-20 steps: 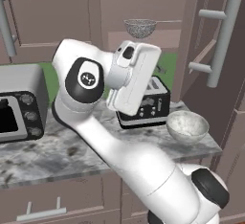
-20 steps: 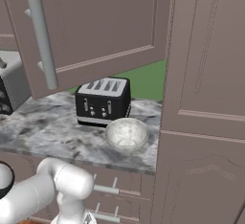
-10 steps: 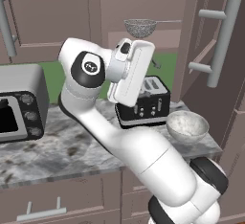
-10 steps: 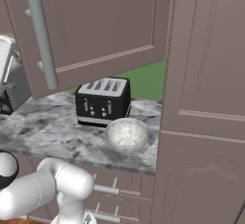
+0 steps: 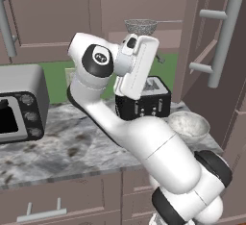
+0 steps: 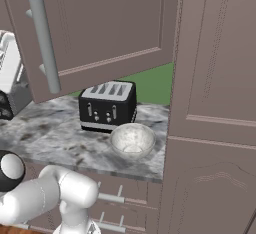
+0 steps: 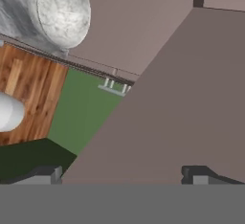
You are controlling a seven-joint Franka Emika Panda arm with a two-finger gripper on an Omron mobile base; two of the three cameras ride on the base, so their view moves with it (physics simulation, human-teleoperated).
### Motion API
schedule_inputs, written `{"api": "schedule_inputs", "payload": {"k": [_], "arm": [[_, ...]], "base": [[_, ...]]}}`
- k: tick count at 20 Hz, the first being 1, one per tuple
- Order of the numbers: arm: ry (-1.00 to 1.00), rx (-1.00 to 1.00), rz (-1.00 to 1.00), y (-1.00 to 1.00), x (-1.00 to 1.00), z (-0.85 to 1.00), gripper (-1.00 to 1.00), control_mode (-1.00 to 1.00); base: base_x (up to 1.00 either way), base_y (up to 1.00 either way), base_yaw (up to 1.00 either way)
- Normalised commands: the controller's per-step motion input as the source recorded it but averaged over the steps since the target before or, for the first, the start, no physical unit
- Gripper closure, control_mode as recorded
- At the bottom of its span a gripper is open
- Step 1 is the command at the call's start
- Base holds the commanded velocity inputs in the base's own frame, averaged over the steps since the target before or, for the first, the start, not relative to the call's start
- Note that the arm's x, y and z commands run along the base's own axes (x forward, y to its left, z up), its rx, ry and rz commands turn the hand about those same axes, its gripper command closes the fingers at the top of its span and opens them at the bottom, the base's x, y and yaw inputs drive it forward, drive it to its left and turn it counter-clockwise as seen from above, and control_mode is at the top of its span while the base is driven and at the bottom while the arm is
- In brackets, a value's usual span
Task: Open the cabinet and setup a tea strainer by placing it in the bowl upright.
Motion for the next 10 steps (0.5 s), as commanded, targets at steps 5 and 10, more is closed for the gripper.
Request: {"api": "schedule_inputs", "payload": {"k": [5, 10], "arm": [[0.0, -0.06, 0.0, -0.41, 0.0, 0.0, -1.0, -1.0], [0.0, -0.05, 0.0, -0.56, -0.03, 0.01, -1.0, -1.0]], "base": [[0.0, 0.0, 0.0], [0.0, 0.0, 0.0]]}}
